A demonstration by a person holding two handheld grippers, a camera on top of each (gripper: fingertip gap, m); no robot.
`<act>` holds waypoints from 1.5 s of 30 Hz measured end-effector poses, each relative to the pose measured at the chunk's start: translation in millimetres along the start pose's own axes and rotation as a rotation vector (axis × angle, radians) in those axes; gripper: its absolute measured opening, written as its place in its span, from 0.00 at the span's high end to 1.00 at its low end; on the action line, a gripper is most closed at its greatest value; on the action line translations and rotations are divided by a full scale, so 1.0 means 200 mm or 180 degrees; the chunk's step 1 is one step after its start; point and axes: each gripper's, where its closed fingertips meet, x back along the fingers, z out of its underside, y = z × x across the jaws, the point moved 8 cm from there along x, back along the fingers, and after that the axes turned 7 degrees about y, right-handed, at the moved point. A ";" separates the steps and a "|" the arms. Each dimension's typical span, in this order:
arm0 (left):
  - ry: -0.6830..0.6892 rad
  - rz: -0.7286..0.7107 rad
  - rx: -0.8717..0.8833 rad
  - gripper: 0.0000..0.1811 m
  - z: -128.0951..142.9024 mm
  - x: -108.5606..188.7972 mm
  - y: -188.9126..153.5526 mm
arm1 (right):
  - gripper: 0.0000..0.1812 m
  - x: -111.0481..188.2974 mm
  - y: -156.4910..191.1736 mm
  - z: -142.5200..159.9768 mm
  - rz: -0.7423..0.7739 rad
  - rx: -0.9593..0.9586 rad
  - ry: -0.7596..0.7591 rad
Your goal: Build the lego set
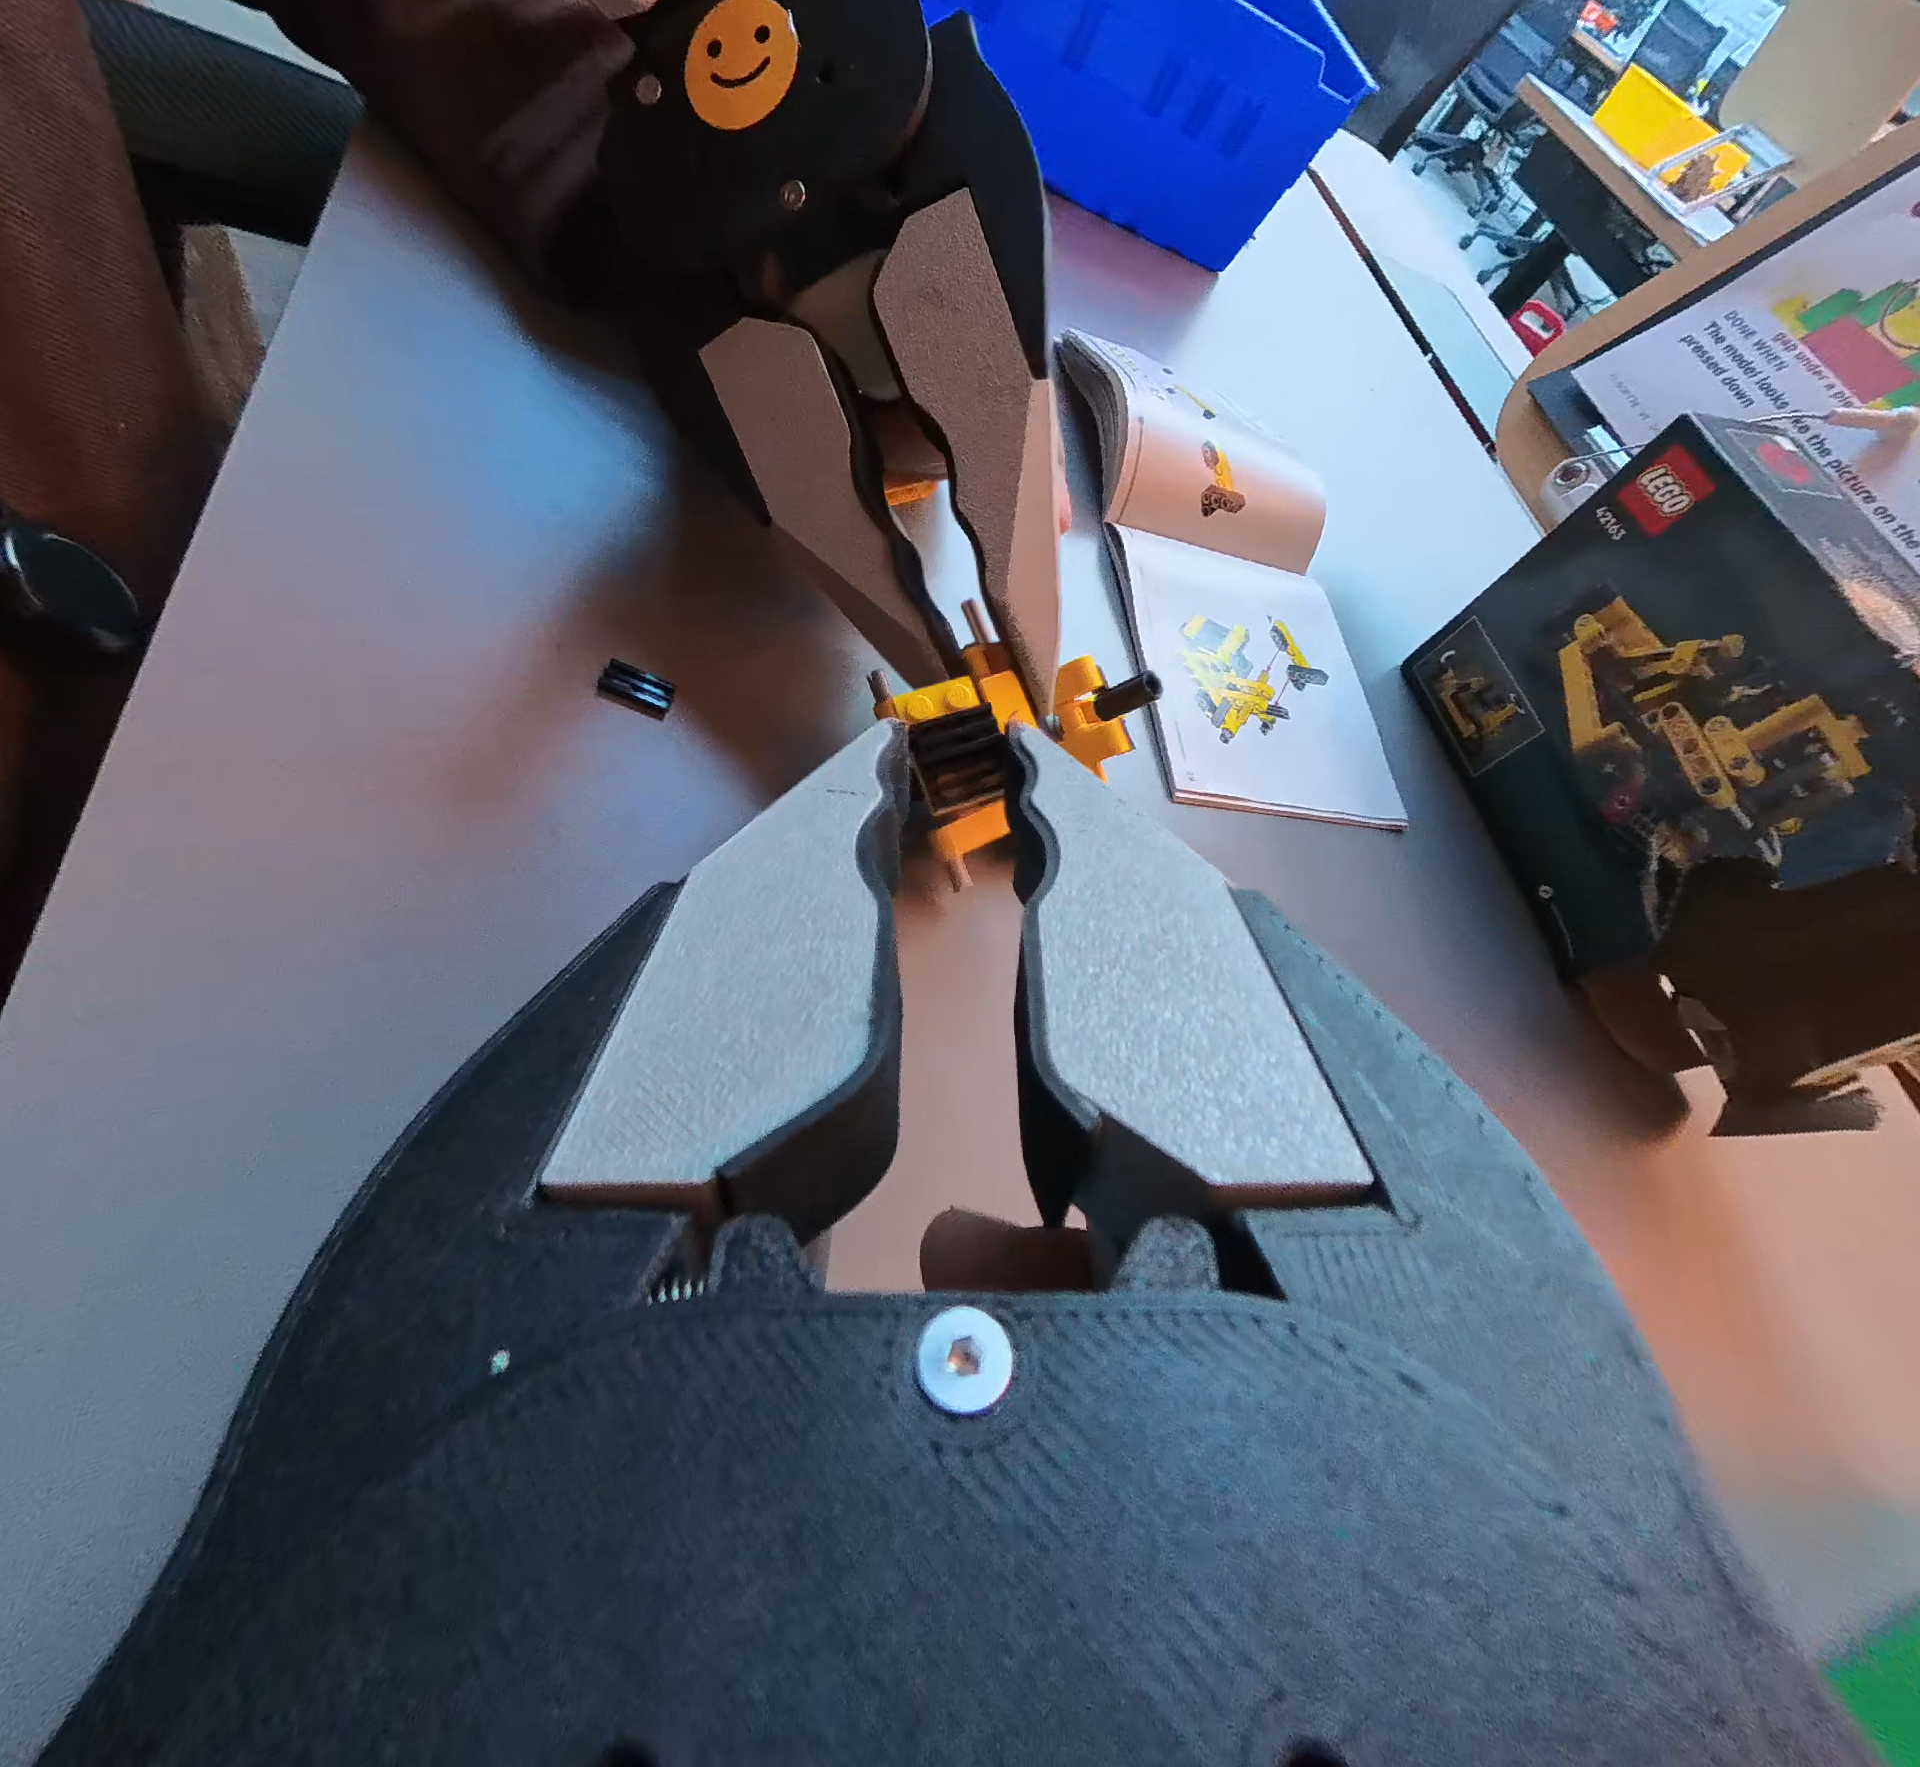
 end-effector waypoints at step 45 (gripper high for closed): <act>-0.0083 0.0035 -0.0192 0.96 -0.01 0.00 -0.03 | 0.92 0.06 0.00 0.20 -0.0515 -0.0375 0.0649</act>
